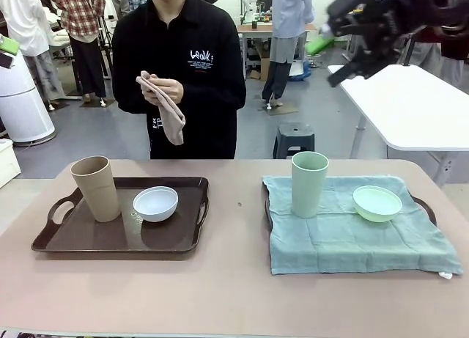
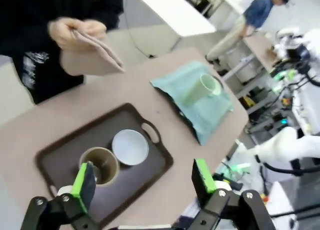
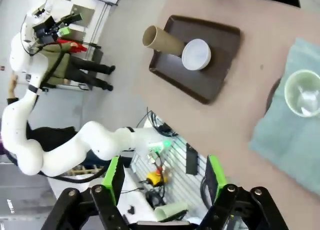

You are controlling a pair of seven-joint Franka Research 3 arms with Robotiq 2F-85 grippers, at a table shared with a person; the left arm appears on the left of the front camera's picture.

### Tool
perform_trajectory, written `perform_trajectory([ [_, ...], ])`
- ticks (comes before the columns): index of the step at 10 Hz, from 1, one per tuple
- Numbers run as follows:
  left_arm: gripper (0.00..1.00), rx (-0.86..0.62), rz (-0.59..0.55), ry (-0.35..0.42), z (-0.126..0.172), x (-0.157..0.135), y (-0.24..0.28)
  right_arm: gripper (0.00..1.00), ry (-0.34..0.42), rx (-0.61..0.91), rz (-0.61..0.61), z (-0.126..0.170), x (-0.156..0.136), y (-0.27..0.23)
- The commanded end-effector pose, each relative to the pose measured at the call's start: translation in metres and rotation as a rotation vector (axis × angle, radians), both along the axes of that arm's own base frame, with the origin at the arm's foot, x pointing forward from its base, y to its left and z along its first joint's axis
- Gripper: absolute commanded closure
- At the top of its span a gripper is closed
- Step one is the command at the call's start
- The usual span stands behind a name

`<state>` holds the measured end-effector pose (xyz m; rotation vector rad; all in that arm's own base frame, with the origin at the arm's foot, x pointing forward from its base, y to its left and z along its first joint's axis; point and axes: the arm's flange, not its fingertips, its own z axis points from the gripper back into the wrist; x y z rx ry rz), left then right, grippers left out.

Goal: Set up a tray with a mat and arrange the tableware.
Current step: Pick up the Picnic Bowl and Reusable plastic cup from the Handle tray in front of the human's position and hold them in the air.

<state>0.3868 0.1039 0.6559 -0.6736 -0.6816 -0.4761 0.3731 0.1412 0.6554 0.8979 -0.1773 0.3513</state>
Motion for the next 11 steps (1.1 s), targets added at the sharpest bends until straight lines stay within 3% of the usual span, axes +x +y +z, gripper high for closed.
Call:
perform_trajectory([
  [1, 0.0, -0.096, -0.026, 0.073, -0.002, -0.012, -0.009, 0.15, 0.058, 0.053, -0.008, -0.012, -0.01, -0.041],
  [2, 0.0, -0.096, -0.026, 0.073, -0.002, -0.012, -0.009, 0.15, 0.0, 0.0, 0.0, 0.0, 0.0, 0.0],
  [3, 0.0, -0.035, -0.021, 0.037, -0.003, -0.004, -0.005, 0.15, 0.044, -0.047, -0.076, 0.0, 0.006, -0.006],
  [4, 0.0, 0.126, -0.014, -0.079, -0.003, 0.022, 0.001, 0.15, -0.012, -0.187, -0.151, 0.01, 0.019, 0.038],
  [5, 0.0, 0.251, -0.098, -0.178, -0.003, 0.044, 0.006, 0.15, 0.0, -0.291, -0.175, 0.008, 0.038, 0.09],
  [7, 0.0, 0.452, -0.168, -0.207, -0.028, 0.075, 0.025, 0.15, 0.082, -0.504, -0.287, -0.026, 0.069, 0.175],
  [8, 0.0, 0.435, -0.292, -0.145, -0.044, 0.088, 0.032, 0.15, 0.141, -0.552, -0.332, -0.04, 0.082, 0.21],
  [9, 0.0, 0.285, -0.53, 0.016, -0.049, 0.092, 0.047, 0.15, 0.17, -0.577, -0.363, -0.049, 0.097, 0.246],
  [10, 0.0, 0.177, -0.491, 0.177, -0.037, 0.085, 0.061, 0.15, 0.255, -0.505, -0.189, -0.044, 0.089, 0.258],
  [11, 0.0, 0.375, -0.351, -0.106, -0.059, 0.085, 0.027, 0.15, 0.037, -0.526, -0.321, -0.064, 0.057, 0.218],
])
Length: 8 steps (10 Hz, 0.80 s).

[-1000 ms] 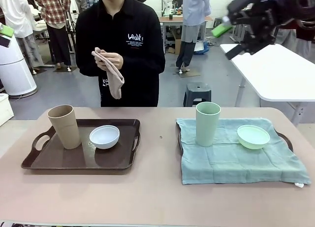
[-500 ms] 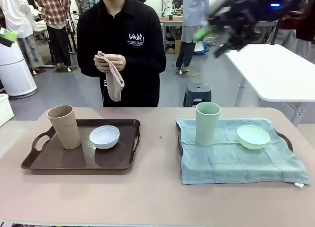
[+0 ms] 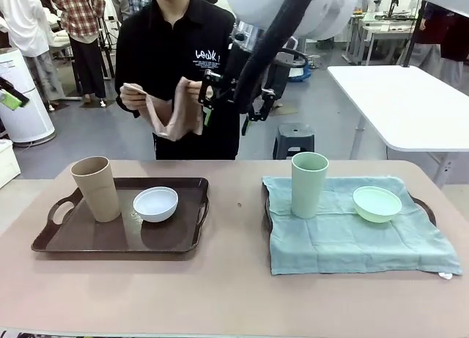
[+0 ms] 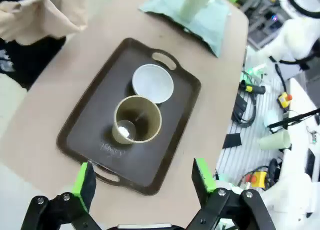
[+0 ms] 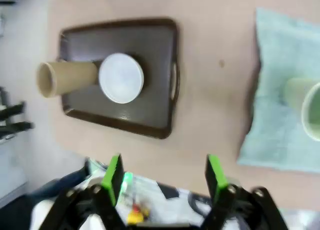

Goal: Set up a tray with a mat and arrange the tableware.
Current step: Pick up the Picnic Bowl and Reusable plastic cup from the Handle tray in front of the human's position and hold them in the air.

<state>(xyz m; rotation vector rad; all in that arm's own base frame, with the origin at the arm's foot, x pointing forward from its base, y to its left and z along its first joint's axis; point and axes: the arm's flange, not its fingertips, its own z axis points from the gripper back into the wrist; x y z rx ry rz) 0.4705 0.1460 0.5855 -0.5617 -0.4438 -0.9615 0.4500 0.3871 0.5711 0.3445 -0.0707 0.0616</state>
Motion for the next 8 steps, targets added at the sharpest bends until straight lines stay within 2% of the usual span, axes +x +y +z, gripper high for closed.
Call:
perform_trajectory([
  [1, 0.0, 0.068, 0.076, -0.142, 0.011, 0.001, -0.015, 0.15, -0.109, 0.006, -0.008, 0.02, -0.02, -0.028],
  [2, 0.0, 0.068, 0.076, -0.142, 0.011, 0.001, -0.015, 0.15, -0.109, 0.006, -0.008, 0.02, -0.02, -0.028],
  [3, 0.0, 0.022, 0.019, -0.043, 0.007, 0.003, -0.003, 0.15, -0.027, 0.003, -0.005, 0.011, -0.002, -0.006],
  [4, 0.0, 0.06, -0.138, -0.236, -0.002, 0.013, -0.004, 0.15, -0.01, -0.095, -0.033, -0.008, 0.003, 0.025],
  [5, 0.0, 0.049, -0.304, -0.271, -0.008, 0.02, -0.002, 0.15, 0.042, -0.121, -0.027, -0.022, 0.004, 0.058],
  [6, 0.0, 0.047, -0.477, -0.228, -0.021, 0.03, 0.002, 0.15, 0.1, -0.142, -0.045, -0.035, 0.011, 0.087],
  [7, 0.0, 0.015, -0.578, -0.191, -0.026, 0.033, -0.001, 0.15, 0.146, -0.158, -0.056, -0.037, 0.014, 0.105],
  [8, 0.0, -0.021, -0.635, -0.208, -0.039, 0.03, 0.0, 0.15, 0.158, -0.145, -0.062, -0.042, 0.016, 0.123],
])
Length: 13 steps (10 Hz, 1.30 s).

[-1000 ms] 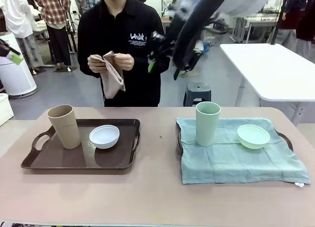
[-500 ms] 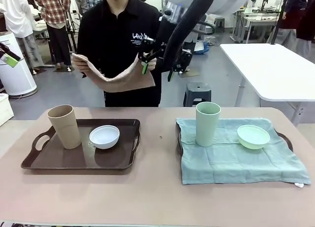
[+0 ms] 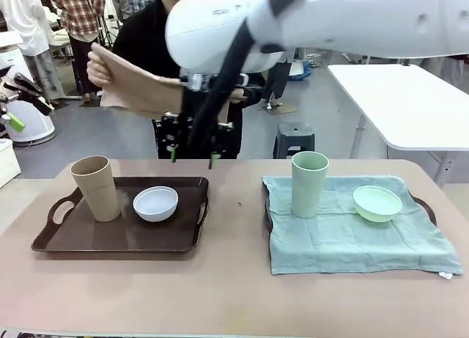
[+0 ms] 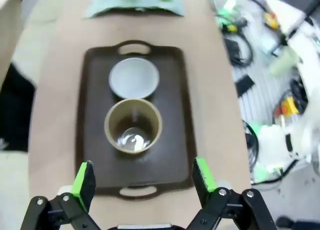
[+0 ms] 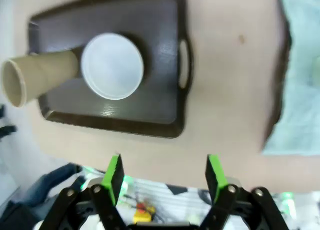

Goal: Set up a tray with a mat and arrange the tableware.
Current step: Pick up the Picnic Bowl and Reusable plastic cup from the Handle tray in front of the human's position and hold them in the air.

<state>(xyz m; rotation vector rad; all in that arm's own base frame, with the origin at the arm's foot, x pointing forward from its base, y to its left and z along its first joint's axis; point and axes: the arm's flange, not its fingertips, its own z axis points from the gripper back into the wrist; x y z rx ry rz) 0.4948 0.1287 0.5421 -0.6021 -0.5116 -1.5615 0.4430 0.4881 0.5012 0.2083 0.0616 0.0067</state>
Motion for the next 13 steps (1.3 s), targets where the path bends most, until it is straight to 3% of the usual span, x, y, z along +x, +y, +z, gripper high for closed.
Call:
perform_trajectory([
  [1, 0.0, -0.034, -0.107, -0.066, -0.004, 0.007, 0.014, 0.15, 0.04, 0.039, 0.031, 0.024, 0.017, 0.029],
  [2, 0.0, 0.0, 0.0, 0.0, 0.0, 0.0, 0.0, 0.15, 0.0, 0.0, 0.0, 0.0, 0.0, 0.0],
  [5, 0.0, 0.0, 0.0, 0.0, 0.0, 0.0, 0.0, 0.15, 0.013, 0.006, 0.011, 0.003, 0.008, 0.018],
  [6, 0.0, -0.012, -0.039, -0.003, -0.006, 0.002, 0.004, 0.15, -0.047, -0.055, 0.016, -0.014, 0.012, 0.034],
  [8, 0.0, -0.002, -0.089, 0.042, -0.029, 0.011, 0.011, 0.15, -0.106, -0.11, 0.006, -0.039, 0.026, 0.054],
  [10, 0.0, -0.007, -0.116, 0.074, -0.053, 0.012, 0.016, 0.15, -0.213, -0.166, 0.052, -0.06, 0.035, 0.069],
  [13, 0.0, -0.046, -0.111, 0.121, -0.087, 0.013, 0.022, 0.15, -0.266, -0.122, 0.135, -0.088, 0.041, 0.081],
])
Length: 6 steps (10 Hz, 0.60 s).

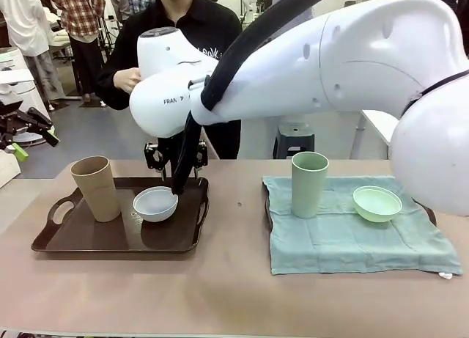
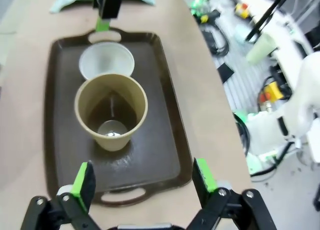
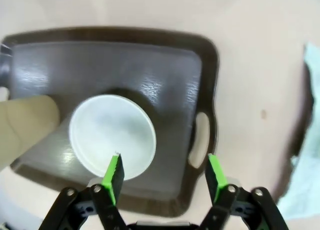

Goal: Set up a tray with a mat and arrange the tableware.
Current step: Pick up the Picnic Bowl and Reusable plastic cup from the Handle tray in front of the human's position and hold them in the air.

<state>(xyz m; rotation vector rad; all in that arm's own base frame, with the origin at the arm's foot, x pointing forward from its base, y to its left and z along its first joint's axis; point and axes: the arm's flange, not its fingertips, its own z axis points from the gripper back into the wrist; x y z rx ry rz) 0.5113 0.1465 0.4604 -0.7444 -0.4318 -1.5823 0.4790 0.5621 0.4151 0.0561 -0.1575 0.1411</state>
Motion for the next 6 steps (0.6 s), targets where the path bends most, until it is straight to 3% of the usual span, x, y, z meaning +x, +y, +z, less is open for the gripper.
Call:
perform_trajectory([
  [1, 0.0, -0.047, -0.011, 0.03, -0.014, -0.005, 0.006, 0.15, 0.031, 0.089, 0.086, -0.007, 0.005, 0.01],
  [2, 0.0, -0.071, 0.024, 0.041, -0.014, -0.009, 0.006, 0.15, 0.0, 0.0, 0.0, 0.0, 0.0, 0.0],
  [4, 0.0, -0.011, 0.005, 0.023, -0.01, -0.001, 0.003, 0.15, 0.0, 0.0, 0.0, 0.0, 0.0, 0.0],
  [6, 0.0, -0.024, 0.01, 0.038, -0.016, -0.003, 0.005, 0.15, 0.018, 0.025, 0.087, -0.016, 0.004, 0.007],
])
